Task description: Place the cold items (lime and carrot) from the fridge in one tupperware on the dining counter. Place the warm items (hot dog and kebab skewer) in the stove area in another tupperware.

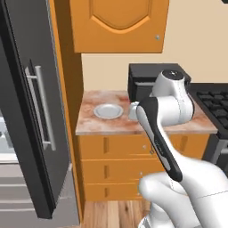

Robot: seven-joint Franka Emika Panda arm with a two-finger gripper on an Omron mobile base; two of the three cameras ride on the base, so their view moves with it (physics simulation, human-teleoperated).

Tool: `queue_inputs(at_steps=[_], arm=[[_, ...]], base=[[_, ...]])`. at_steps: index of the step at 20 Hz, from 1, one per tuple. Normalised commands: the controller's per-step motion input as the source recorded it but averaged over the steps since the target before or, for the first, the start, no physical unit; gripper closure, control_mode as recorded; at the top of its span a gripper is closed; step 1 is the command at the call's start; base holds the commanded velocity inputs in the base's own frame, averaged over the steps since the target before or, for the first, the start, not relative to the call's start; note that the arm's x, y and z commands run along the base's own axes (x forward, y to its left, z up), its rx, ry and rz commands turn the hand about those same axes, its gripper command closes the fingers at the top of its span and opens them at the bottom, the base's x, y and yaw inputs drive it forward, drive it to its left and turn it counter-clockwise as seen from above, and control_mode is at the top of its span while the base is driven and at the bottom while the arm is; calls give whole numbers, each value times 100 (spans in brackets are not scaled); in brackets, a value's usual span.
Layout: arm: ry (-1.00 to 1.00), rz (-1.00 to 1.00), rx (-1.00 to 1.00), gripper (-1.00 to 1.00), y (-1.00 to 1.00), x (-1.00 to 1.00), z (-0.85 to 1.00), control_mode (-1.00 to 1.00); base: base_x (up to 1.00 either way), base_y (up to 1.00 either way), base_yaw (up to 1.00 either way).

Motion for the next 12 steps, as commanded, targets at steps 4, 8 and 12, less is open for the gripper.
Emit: queue_inputs(at_steps=[4, 8, 12], arm=[[0, 0, 0, 100, 0, 0, 0, 100], [0, 0, 0, 100, 0, 0, 0, 100], [0, 0, 0, 100, 0, 0, 0, 100]], base=[[-94, -48, 37], [-99, -42, 45], [-100, -18, 62]])
